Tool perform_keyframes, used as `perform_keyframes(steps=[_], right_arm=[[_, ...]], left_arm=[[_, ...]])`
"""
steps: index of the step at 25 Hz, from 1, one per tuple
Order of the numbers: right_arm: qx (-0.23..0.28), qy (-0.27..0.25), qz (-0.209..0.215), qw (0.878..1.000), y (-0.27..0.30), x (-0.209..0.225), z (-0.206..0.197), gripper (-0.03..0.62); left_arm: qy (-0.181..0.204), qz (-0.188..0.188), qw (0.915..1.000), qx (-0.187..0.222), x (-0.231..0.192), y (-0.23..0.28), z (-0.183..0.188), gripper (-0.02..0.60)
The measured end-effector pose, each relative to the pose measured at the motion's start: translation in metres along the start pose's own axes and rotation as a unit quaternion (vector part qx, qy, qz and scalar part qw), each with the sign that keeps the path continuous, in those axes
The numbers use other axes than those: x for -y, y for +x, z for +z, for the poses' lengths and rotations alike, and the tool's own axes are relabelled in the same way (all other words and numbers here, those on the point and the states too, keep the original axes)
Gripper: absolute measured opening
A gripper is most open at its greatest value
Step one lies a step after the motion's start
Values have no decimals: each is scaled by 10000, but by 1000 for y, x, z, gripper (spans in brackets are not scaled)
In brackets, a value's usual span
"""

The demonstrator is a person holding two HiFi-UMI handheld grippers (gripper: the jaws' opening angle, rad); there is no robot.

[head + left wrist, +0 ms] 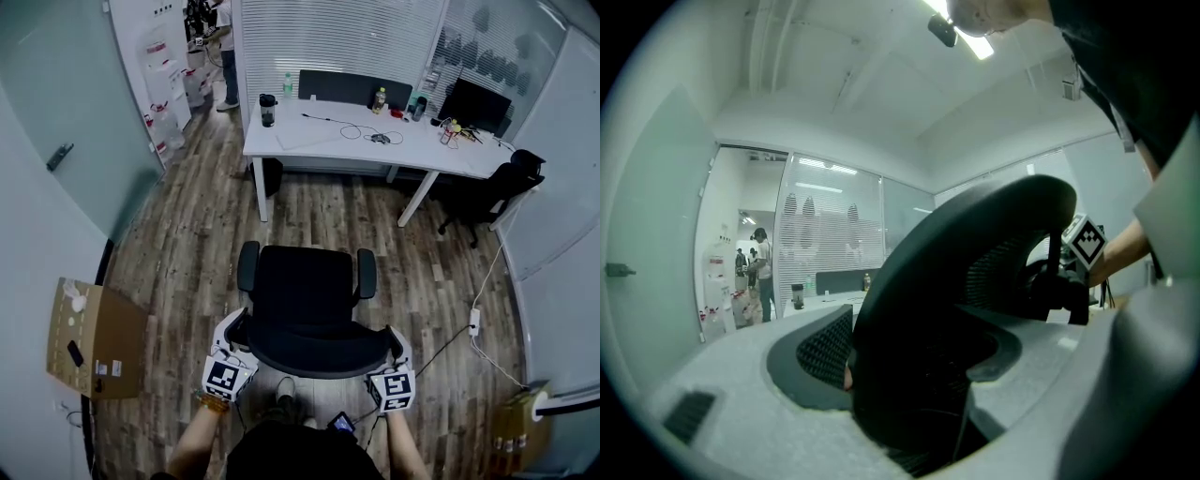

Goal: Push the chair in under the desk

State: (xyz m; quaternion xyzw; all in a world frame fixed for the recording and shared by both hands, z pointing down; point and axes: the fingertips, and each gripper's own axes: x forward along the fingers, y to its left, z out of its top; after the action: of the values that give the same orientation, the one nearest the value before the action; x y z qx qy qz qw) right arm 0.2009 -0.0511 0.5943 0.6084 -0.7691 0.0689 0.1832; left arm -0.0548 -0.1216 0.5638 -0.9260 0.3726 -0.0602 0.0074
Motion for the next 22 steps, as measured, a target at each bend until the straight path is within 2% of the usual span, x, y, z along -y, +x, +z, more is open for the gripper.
perform_keyframes(steps=[12, 22], right_arm=[[-3, 121, -228, 9997, 35, -11, 15, 304], [-85, 264, -462, 9985, 49, -6, 27, 304]], left_arm=[[115, -246, 9996, 82, -49, 28, 2, 302], [112, -476, 9988, 98, -62, 47, 6, 302]])
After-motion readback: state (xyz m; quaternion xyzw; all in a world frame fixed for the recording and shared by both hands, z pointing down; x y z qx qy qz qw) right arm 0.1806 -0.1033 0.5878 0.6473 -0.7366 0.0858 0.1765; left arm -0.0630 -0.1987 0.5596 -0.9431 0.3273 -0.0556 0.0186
